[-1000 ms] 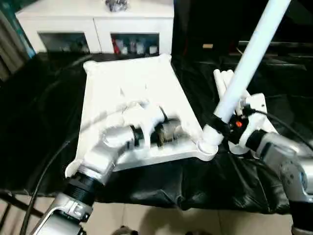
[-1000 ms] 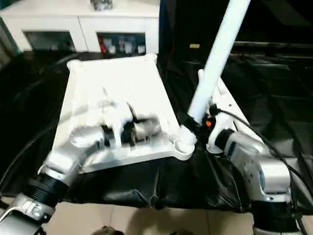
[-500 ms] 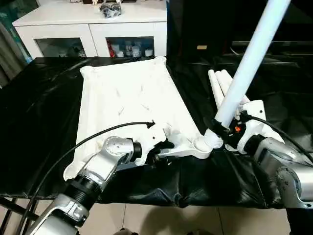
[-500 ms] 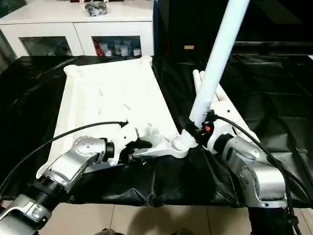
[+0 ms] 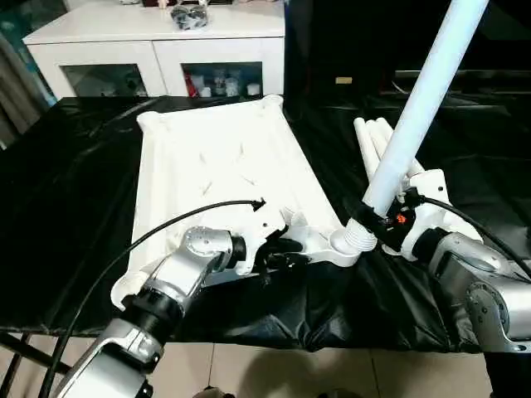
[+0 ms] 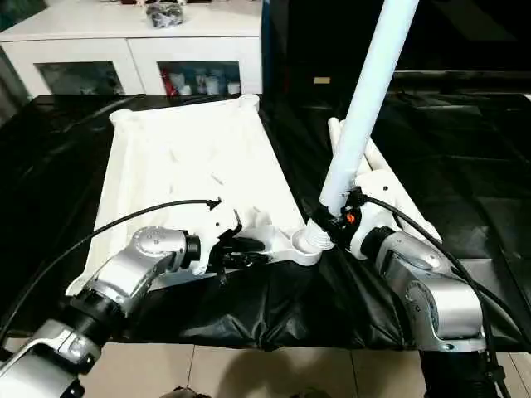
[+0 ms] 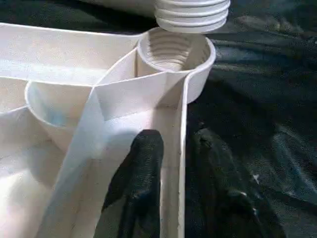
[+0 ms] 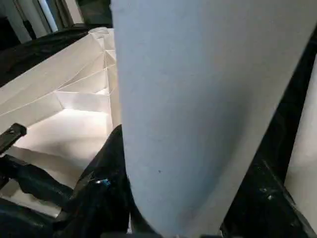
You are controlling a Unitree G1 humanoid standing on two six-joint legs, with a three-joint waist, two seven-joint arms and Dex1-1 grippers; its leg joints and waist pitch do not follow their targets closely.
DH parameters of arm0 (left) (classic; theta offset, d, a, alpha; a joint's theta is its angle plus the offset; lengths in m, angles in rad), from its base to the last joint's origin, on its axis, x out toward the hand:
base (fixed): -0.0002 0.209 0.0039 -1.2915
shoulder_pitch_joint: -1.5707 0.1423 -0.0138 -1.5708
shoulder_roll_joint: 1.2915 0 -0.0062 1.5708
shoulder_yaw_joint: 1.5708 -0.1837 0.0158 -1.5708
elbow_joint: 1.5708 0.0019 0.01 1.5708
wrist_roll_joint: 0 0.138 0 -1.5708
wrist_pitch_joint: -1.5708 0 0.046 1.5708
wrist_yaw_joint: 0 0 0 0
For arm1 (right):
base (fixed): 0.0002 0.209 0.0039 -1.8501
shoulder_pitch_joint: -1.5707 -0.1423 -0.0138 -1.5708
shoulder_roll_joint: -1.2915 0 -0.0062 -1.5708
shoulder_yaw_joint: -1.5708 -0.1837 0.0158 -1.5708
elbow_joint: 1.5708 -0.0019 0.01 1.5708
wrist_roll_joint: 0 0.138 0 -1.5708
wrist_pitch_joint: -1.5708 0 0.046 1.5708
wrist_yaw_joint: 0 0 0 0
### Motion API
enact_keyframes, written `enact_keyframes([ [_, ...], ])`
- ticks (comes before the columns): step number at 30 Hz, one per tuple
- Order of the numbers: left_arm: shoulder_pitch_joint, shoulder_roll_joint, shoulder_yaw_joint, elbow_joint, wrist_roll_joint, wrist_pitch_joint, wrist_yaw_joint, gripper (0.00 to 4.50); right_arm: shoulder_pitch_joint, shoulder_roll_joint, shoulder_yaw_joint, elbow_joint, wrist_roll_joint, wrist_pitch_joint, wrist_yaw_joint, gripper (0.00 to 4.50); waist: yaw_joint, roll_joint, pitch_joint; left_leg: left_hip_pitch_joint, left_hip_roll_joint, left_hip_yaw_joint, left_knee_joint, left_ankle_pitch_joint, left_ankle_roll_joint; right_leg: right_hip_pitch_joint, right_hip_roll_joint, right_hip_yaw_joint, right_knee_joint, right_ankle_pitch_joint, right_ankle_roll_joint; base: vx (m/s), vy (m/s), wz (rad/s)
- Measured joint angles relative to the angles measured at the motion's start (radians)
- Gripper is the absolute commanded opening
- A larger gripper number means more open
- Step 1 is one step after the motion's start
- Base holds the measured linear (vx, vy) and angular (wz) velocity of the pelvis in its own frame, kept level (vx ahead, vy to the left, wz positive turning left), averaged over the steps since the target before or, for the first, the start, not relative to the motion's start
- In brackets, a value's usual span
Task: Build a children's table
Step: Insert table leg to table base
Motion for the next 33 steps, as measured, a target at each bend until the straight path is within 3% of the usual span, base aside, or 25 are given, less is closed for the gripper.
enact_keyframes([
  [5, -0.004, 0.009, -0.017, 0.004, 0.045, -0.047, -0.008, 0.50, 0.000, -0.002, 0.002, 0.000, -0.004, -0.001, 0.004, 1.89, -0.001, 0.000, 0.000, 0.000, 0.000, 0.000, 0.000, 0.000, 0.000, 0.000, 0.000, 0.000, 0.000, 0.000, 0.000, 0.000, 0.000, 0.00],
  [12, -0.007, 0.008, -0.011, 0.002, 0.043, -0.032, -0.022, 0.00, -0.001, -0.007, 0.008, 0.000, -0.004, -0.001, 0.017, 1.89, -0.003, -0.001, 0.000, 0.000, 0.000, 0.000, 0.000, 0.000, 0.000, -0.001, 0.000, 0.000, -0.001, 0.000, 0.000, 0.000, 0.000, 0.00],
  [31, 0.031, 0.089, -0.009, -0.101, 0.054, -0.001, -0.091, 0.00, -0.062, -0.067, 0.069, 0.032, -0.007, -0.003, 0.153, 1.89, -0.003, -0.006, 0.002, -0.001, 0.000, 0.001, -0.004, 0.000, 0.000, -0.002, 0.000, 0.000, -0.002, 0.000, 0.000, 0.000, 0.000, 0.00],
  [33, 0.034, 0.086, -0.005, -0.102, 0.053, -0.007, -0.089, 0.44, -0.062, -0.068, 0.072, 0.041, -0.008, -0.004, 0.156, 1.89, -0.003, -0.007, 0.002, -0.001, 0.000, 0.001, -0.004, 0.000, 0.000, -0.002, 0.000, 0.000, -0.002, 0.000, 0.000, 0.000, 0.000, 0.00],
])
